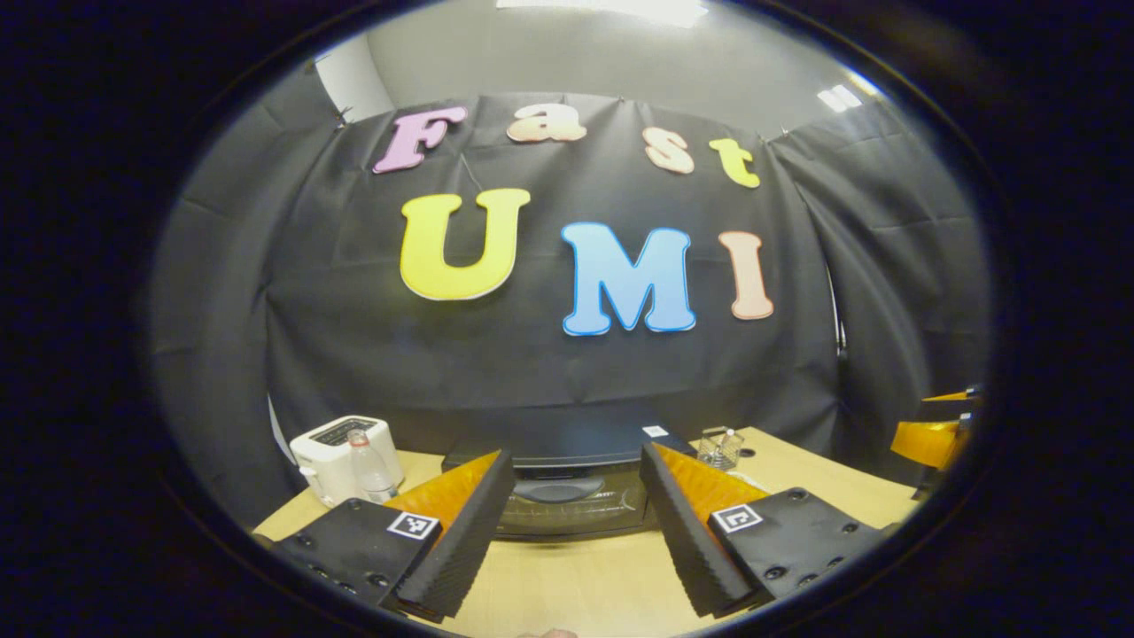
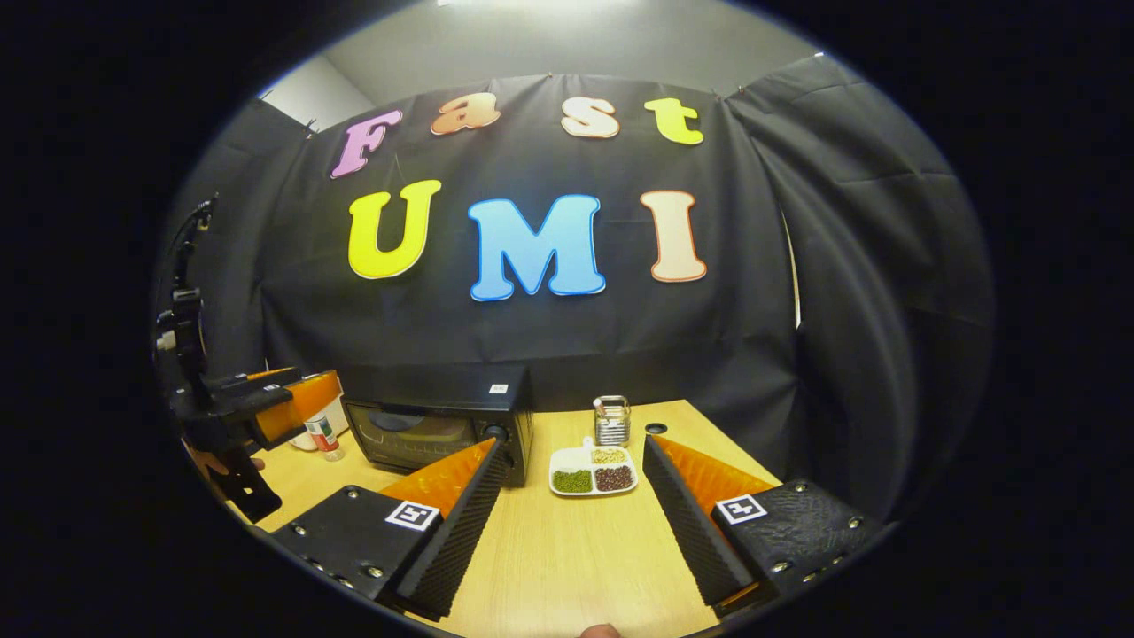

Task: Open the electric oven with the left hand, put the food in, and close the electric oven.

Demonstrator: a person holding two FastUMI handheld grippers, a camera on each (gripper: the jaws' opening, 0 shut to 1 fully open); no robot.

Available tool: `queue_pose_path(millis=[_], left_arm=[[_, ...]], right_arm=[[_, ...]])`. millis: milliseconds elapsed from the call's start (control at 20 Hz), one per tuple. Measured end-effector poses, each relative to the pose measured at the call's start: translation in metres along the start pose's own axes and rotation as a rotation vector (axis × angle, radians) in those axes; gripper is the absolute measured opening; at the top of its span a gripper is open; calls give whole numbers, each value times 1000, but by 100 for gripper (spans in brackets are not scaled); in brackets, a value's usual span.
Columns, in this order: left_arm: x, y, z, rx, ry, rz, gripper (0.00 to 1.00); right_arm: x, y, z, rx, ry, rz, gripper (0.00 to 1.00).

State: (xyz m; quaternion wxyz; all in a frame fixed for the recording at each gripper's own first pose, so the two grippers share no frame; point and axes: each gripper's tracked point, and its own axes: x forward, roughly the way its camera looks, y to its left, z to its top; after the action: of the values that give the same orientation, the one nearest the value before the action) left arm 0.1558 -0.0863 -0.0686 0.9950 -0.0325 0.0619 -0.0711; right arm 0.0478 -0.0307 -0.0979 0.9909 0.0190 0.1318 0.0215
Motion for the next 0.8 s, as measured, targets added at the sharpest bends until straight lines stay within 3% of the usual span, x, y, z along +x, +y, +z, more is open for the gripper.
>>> queue_pose_path(millis=[150,200,400,800], left_arm=[[-43,-14,21,-11,-29,34,96],[-56,-19,26,-13,-38,40,100],[-110,-27,39,-14,-68,88,100],[-170,-23,41,23,-65,60,100]], right_arm=[[-18,-11,16,-43,-57,16,98],[-24,-14,19,-56,-71,21,98],[-50,-14,25,-54,-102,65,98],[-83,-1,30,-43,-126,56,98]])
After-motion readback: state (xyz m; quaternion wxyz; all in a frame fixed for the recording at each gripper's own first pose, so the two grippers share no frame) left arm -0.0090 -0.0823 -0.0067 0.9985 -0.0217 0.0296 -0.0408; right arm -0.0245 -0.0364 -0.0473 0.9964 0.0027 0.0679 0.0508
